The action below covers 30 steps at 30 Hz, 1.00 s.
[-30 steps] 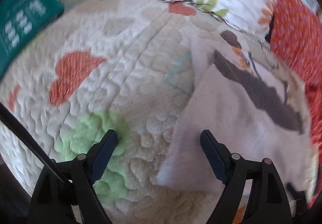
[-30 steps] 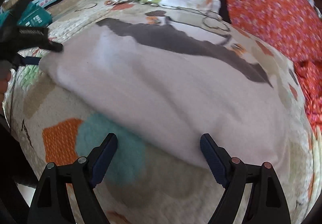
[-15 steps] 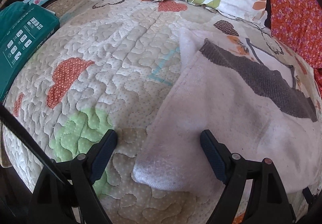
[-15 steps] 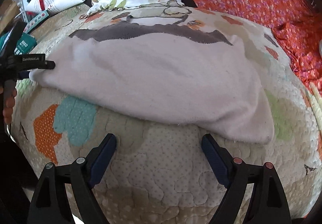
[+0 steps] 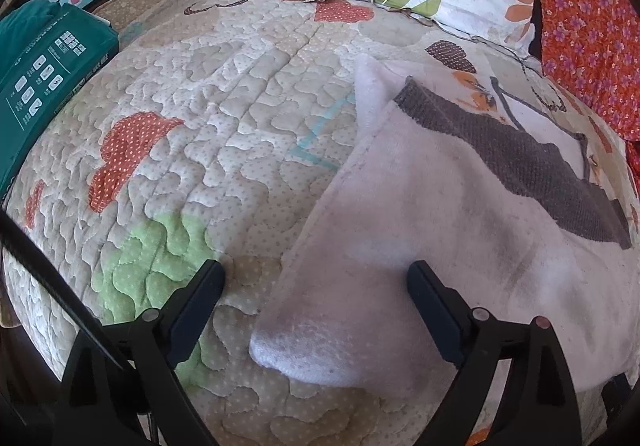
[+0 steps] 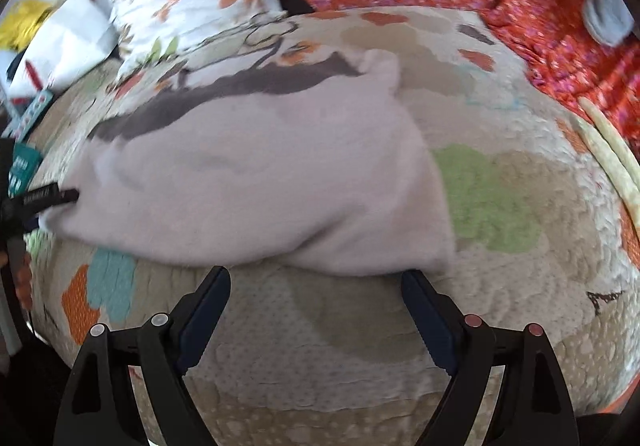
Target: Fold small clothes
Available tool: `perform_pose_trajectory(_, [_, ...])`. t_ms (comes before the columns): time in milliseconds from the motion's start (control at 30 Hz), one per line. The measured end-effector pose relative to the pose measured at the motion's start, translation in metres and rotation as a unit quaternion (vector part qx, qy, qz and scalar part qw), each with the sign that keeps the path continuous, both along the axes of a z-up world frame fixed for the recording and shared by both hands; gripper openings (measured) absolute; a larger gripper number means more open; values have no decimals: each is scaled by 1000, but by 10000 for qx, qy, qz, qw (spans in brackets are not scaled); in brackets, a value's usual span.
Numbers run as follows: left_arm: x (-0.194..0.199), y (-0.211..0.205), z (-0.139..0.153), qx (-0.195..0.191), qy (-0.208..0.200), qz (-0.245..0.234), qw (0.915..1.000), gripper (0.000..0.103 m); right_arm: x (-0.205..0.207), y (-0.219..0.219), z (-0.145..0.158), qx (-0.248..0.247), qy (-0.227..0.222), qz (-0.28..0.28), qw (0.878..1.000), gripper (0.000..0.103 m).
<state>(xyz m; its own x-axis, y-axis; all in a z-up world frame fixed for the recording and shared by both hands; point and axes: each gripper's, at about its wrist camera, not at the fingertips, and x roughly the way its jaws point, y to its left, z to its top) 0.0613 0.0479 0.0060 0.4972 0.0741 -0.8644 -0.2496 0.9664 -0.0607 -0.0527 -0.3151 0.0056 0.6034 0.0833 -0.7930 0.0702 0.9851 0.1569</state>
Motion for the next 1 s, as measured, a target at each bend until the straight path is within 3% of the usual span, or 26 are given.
perform_pose_trajectory(33, [-1,0,1,-40,-22,-19,10000,86,0,-1,2,5,-30,-21,10000,90])
perform_pose_trajectory(67, [-2,-1,3,-106,-54,-57,9999,73,-1,-1,2,-3,-53,-23,10000,90])
perform_pose_trajectory(133, [-4,-3,7,-159,-115,-143,9997,58,-2,2,4,-67,-95,5,9999,90])
perform_pose_trajectory(167, [-4,-4,8,-156,-133,-144,9997,54,-3,4,3,-116,-99,31,9999,90])
perform_pose_trajectory(1000, [-5,-4,7,-231,-135,-117,9996,56,0,20,-12,-479,15,306,9984,95])
